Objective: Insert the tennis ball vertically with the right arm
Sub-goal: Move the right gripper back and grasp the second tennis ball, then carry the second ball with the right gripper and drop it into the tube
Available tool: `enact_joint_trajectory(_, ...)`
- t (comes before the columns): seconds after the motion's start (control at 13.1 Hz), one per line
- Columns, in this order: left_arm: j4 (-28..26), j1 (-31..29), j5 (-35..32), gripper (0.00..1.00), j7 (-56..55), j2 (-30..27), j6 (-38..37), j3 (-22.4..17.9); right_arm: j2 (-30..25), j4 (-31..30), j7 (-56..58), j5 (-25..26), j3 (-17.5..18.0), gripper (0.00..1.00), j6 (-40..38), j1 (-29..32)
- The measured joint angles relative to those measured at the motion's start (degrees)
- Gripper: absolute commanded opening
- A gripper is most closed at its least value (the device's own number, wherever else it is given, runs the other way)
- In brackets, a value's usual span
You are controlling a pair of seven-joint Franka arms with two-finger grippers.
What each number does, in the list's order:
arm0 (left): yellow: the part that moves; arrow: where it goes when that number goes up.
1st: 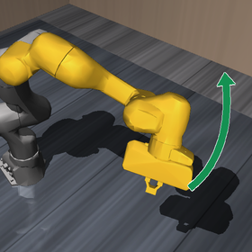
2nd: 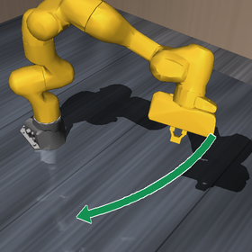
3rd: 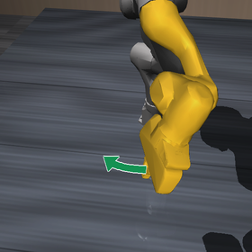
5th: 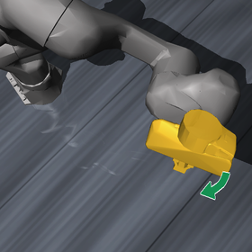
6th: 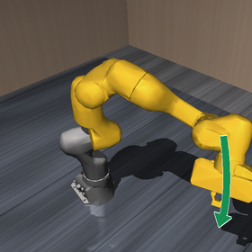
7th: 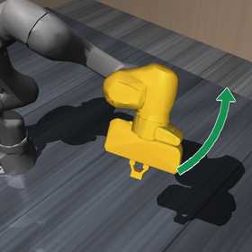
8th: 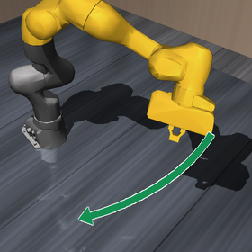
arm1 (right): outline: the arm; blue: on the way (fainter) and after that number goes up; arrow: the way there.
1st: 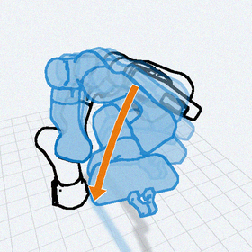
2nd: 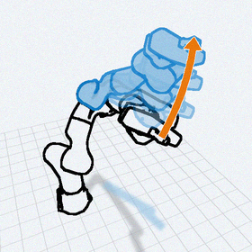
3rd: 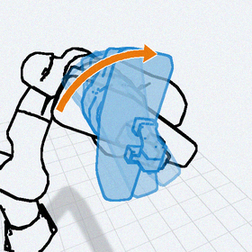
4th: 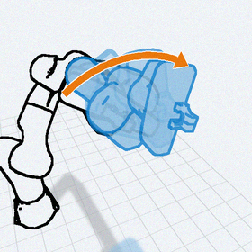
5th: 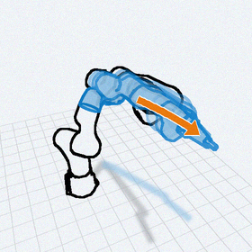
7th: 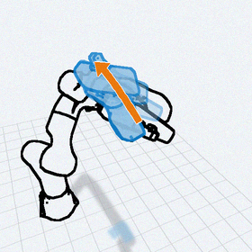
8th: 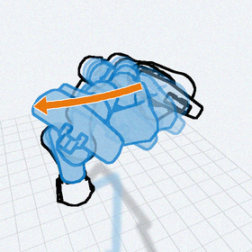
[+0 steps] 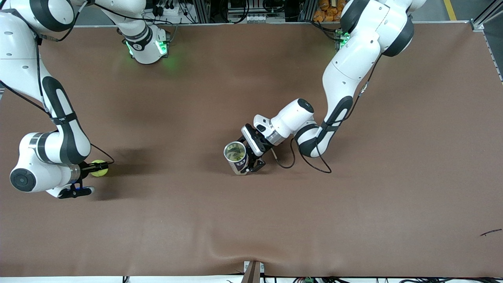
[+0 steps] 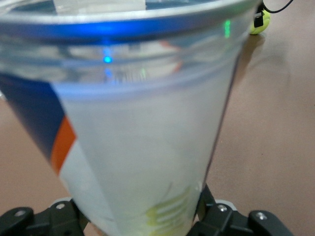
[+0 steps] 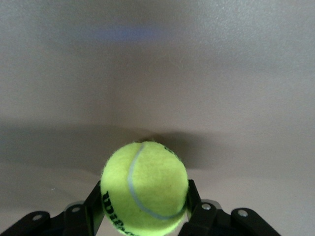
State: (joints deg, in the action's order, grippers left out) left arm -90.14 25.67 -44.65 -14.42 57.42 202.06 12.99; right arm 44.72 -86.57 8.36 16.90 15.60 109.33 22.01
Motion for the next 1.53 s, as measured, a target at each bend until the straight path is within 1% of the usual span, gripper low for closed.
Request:
enact_joint_trajectory(0.15, 0.0, 0.0, 0.0, 0.85, 0.0, 0.0, 0.0, 0.0, 0.01, 0.12, 0.04, -0.02, 1.09, 0.28, 1.06, -0.15)
enact_joint_trajectory(0.38, 0.0, 0.01, 0.0, 0.85, 0.0, 0.0, 0.0, 0.01, -0.04, 1.33, -0.12, -1.01, 6.04, 0.28, 7.29, -2.31)
enact_joint_trajectory(0.46, 0.0, 0.01, 0.0, 0.85, 0.0, 0.0, 0.0, 0.01, -0.07, 1.66, -0.28, -2.53, 7.71, 0.28, 9.01, -3.63)
enact_joint_trajectory(0.61, 0.0, 0.01, 0.0, 0.85, 0.0, 0.0, 0.0, 0.02, -0.22, 2.62, -2.31, -7.82, 10.46, 0.28, 10.0, -6.36)
enact_joint_trajectory(0.69, 0.0, 0.0, 0.0, 0.85, 0.0, 0.0, 0.0, 0.02, -0.46, 3.07, -5.81, -10.33, 11.65, 0.3, 10.0, -7.89)
enact_joint_trajectory(0.76, 0.01, 0.0, 0.0, 0.85, 0.0, 0.0, 0.0, 0.02, -0.83, 3.36, -10.63, -11.56, 12.61, 0.3, 10.0, -9.77)
enact_joint_trajectory(1.07, 0.01, 0.0, 0.0, 0.85, 0.0, 0.0, 0.0, 0.02, -1.7, 6.92, -27.96, -12.29, 13.89, 0.3, 10.25, -18.17)
enact_joint_trajectory(1.14, 0.01, 0.0, 0.0, 0.85, 0.0, 0.0, 0.0, 0.02, -1.88, 7.8, -32.0, -12.33, 14.87, 0.33, 10.22, -19.4)
enact_joint_trajectory(1.3, 0.01, -0.01, 0.0, 0.85, 0.0, 0.0, 0.0, 0.03, -3.19, 9.18, -38.16, -12.33, 18.46, 0.33, 8.66, -19.73)
enact_joint_trajectory(1.45, 0.02, -0.01, 0.0, 0.85, 0.0, 0.0, 0.0, 0.03, -6.07, 9.93, -43.53, -12.44, 21.07, 0.33, 4.23, -19.26)
enact_joint_trajectory(1.53, 0.03, -0.01, 0.0, 0.85, 0.0, 0.0, 0.0, 0.03, -7.19, 9.94, -46.46, -12.47, 22.2, 0.33, 3.28, -19.19)
